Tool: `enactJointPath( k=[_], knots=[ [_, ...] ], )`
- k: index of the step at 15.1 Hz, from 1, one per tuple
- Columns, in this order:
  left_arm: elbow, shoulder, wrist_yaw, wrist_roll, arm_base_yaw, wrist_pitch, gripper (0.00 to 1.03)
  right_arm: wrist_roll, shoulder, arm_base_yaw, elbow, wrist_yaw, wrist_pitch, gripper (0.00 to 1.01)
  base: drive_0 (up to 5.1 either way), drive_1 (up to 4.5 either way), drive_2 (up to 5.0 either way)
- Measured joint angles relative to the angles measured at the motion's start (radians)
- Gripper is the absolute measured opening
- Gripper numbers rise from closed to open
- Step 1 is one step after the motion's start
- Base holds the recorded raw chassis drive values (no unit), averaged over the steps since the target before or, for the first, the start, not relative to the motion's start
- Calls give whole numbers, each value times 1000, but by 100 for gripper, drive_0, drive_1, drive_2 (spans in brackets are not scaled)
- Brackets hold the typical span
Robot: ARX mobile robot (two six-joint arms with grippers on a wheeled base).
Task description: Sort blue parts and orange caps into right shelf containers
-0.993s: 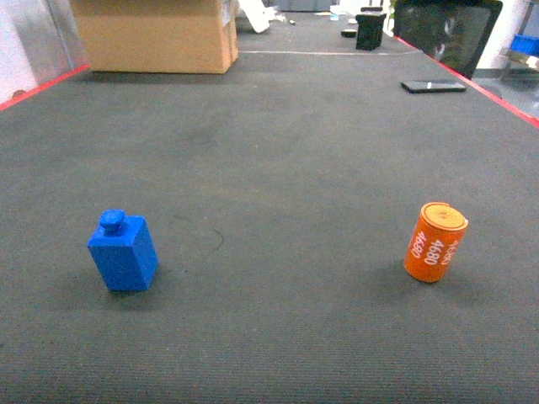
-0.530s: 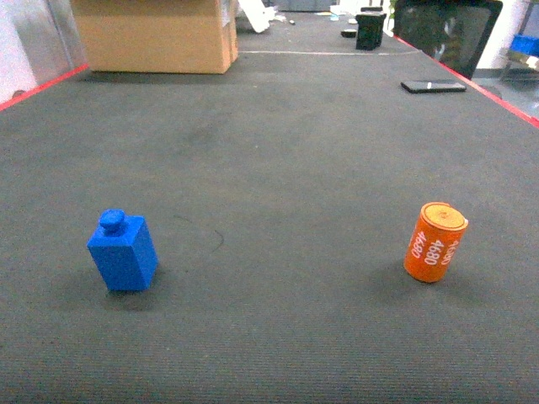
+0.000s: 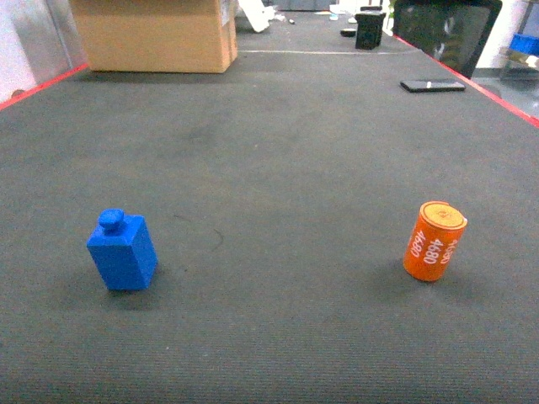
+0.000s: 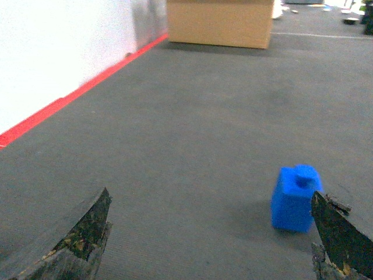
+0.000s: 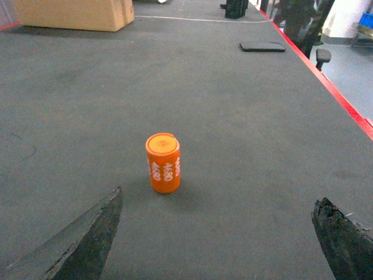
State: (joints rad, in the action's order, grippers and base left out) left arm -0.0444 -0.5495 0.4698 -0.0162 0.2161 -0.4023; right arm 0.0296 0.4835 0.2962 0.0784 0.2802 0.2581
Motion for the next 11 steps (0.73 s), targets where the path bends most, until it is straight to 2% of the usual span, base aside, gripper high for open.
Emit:
enactJointPath(
  k=[1,3,4,5,8,11],
  knots=[
    [-43,-206,-28,6,-38,-187,98,-1,184,-16,37,-6,160,98,0,0,0],
    [-181,-574,-109,24,-45,-470,98,-2,531,-63,124,-54,432,98,0,0,0],
    [-242,-742,-117,23,-33,-535,98,15,710,-74,177,-84,526,98,0,0,0],
    [-287,-855,-122,16,-18,-541,98,25,847,-74,227,-87,583,98,0,0,0],
    [-386,-1023,-129,-7,21,-550,98,35,1081,-54,349,-95,610,98,0,0,0],
    [-444,-1146,-130,-33,45,-573,98,36,1216,-47,438,-94,624,98,0,0,0]
  ],
)
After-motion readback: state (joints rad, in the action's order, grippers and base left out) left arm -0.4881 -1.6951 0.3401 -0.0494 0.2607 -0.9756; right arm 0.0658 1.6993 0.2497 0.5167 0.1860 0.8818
